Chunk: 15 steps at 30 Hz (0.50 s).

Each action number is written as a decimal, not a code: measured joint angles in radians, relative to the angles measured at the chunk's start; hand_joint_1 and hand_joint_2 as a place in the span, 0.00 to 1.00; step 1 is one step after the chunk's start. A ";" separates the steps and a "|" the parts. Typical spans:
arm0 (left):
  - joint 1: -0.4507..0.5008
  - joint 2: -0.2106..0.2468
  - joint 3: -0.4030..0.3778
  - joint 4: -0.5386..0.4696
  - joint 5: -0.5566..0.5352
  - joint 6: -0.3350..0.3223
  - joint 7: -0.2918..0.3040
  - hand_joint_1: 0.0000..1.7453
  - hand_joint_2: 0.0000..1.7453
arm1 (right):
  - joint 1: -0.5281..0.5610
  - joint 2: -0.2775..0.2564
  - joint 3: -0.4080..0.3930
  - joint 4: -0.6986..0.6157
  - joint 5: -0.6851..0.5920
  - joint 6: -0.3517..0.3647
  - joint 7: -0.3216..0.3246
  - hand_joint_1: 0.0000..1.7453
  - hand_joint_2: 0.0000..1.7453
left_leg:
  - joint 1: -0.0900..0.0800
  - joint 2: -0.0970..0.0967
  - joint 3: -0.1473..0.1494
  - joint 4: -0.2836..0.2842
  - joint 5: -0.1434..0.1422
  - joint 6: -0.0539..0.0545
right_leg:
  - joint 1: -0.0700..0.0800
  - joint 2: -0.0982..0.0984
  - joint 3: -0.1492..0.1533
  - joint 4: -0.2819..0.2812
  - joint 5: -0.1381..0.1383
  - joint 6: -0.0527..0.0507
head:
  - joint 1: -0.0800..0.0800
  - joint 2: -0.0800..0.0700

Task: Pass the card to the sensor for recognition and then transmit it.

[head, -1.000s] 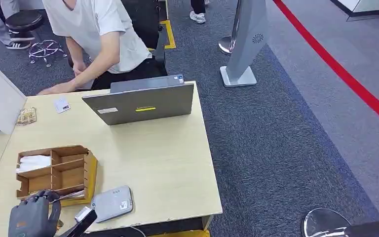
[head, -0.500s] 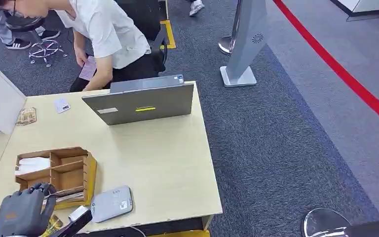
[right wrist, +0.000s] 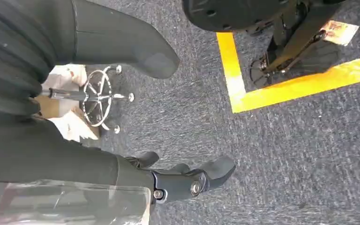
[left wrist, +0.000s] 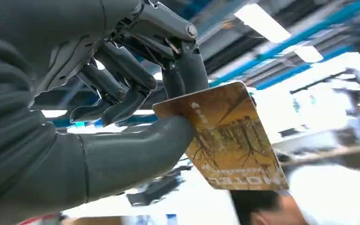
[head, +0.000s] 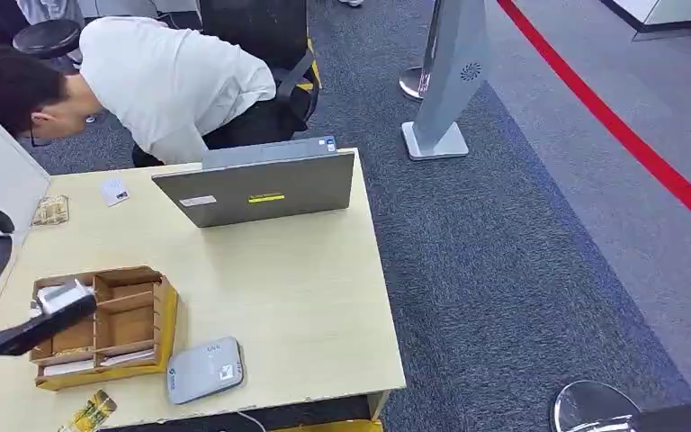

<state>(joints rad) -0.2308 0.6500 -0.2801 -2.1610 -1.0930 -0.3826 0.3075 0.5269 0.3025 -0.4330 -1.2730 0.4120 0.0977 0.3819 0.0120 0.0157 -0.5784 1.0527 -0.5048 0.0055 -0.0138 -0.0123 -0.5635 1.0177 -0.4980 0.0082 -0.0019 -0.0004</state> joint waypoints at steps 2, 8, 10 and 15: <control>-0.037 -0.032 -0.026 0.019 -0.032 0.019 0.026 1.00 1.00 | -0.001 0.000 0.000 0.000 0.012 0.008 -0.003 0.00 1.00 | 0.000 0.001 0.000 0.000 0.000 0.000 | 0.000 0.001 -0.001 -0.001 0.001 0.000 | 0.000 0.000; -0.067 -0.168 -0.031 0.198 -0.291 0.221 0.075 1.00 1.00 | -0.033 0.000 -0.027 0.024 0.105 0.066 -0.059 0.00 1.00 | -0.001 0.002 0.000 0.000 0.000 0.000 | -0.001 0.003 -0.002 -0.001 0.001 0.001 | 0.000 0.000; -0.068 -0.199 -0.022 0.283 -0.347 0.266 0.060 1.00 1.00 | -0.052 0.000 -0.052 0.044 0.146 0.083 -0.076 0.00 1.00 | -0.001 0.003 0.000 0.000 0.000 0.000 | -0.001 0.004 -0.002 -0.001 0.001 0.001 | 0.001 0.000; -0.072 -0.261 0.005 0.470 -0.442 0.417 0.022 1.00 1.00 | -0.089 0.000 -0.120 0.098 0.222 0.106 -0.102 0.00 1.00 | -0.001 0.003 0.000 0.000 0.000 0.000 | -0.001 0.004 -0.002 -0.001 0.001 0.001 | 0.000 0.000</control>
<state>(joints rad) -0.3030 0.3894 -0.2747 -1.6913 -1.5346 0.0349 0.3297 0.4384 0.3025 -0.5531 -1.1754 0.6343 0.2037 0.2800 0.0113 0.0186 -0.5786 1.0529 -0.5047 0.0056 -0.0147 -0.0085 -0.5656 1.0172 -0.4969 0.0087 -0.0019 -0.0004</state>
